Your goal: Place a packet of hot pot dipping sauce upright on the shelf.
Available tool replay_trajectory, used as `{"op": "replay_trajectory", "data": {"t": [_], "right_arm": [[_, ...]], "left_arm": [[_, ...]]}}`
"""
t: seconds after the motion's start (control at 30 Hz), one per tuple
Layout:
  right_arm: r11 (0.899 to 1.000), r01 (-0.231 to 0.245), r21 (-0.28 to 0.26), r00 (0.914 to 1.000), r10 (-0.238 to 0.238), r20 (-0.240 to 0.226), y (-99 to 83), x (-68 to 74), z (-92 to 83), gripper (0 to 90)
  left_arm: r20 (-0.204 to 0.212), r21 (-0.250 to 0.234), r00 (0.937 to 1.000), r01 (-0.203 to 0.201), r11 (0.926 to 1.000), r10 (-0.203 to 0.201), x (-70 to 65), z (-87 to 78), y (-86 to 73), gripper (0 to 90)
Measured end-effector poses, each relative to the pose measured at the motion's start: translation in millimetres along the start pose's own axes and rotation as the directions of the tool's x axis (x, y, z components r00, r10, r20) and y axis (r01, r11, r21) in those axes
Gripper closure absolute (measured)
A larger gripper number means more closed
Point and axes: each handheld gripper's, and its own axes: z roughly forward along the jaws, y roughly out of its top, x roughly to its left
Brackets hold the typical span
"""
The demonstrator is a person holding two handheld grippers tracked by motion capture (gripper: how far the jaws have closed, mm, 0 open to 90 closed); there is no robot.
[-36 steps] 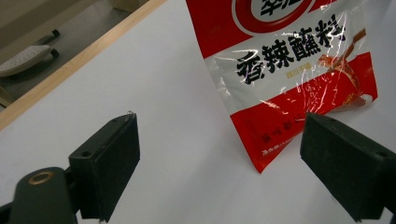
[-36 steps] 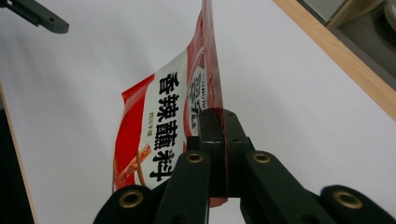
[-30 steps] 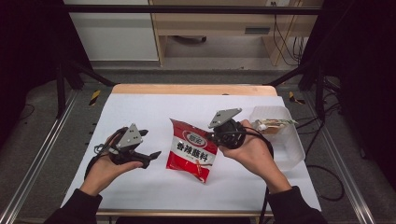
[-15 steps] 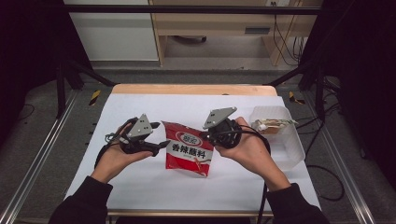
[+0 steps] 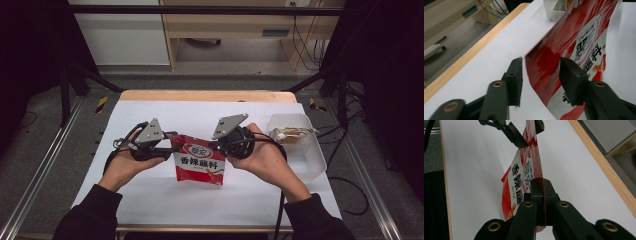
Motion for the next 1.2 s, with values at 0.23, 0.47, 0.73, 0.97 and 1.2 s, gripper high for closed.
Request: {"op": "replay_trajectory", "data": {"t": [0.23, 0.47, 0.73, 0.97, 1.2], "right_arm": [[1.0, -0.007, 0.01, 1.0, 0.007, -0.002, -3.9, -3.6, -3.5, 90.0], [1.0, -0.011, 0.026, 0.9999, 0.011, -0.013, -11.0, -13.8, -11.2, 90.0], [0.995, 0.028, 0.098, 0.9994, -0.026, -0.021, -14.2, -20.9, -15.5, 86.7], [0.984, 0.087, 0.156, 0.9962, -0.087, -0.007, -8.9, -19.6, -17.3, 60.0], [0.963, 0.147, 0.224, 0.9881, -0.153, 0.01, -1.7, -20.1, -11.8, 48.0]], "left_arm": [[0.051, 0.005, 0.9986, 0.015, 0.9999, -0.015, -1.5, -0.6, 3.9, 77.9], [0.085, 0.017, 0.9964, -0.003, 0.9999, 0.002, -9.7, -0.5, 14.1, 89.7], [0.105, 0.028, 0.9935, -0.046, 0.9985, 0.043, -15.9, -4.0, 29.4, 90.0], [0.104, 0.029, 0.9932, -0.055, 0.9981, 0.052, -17.2, -5.7, 32.8, 90.0], [0.108, 0.012, 0.9923, -0.062, 0.998, 0.061, -18.3, -6.8, 34.9, 90.0]]}}
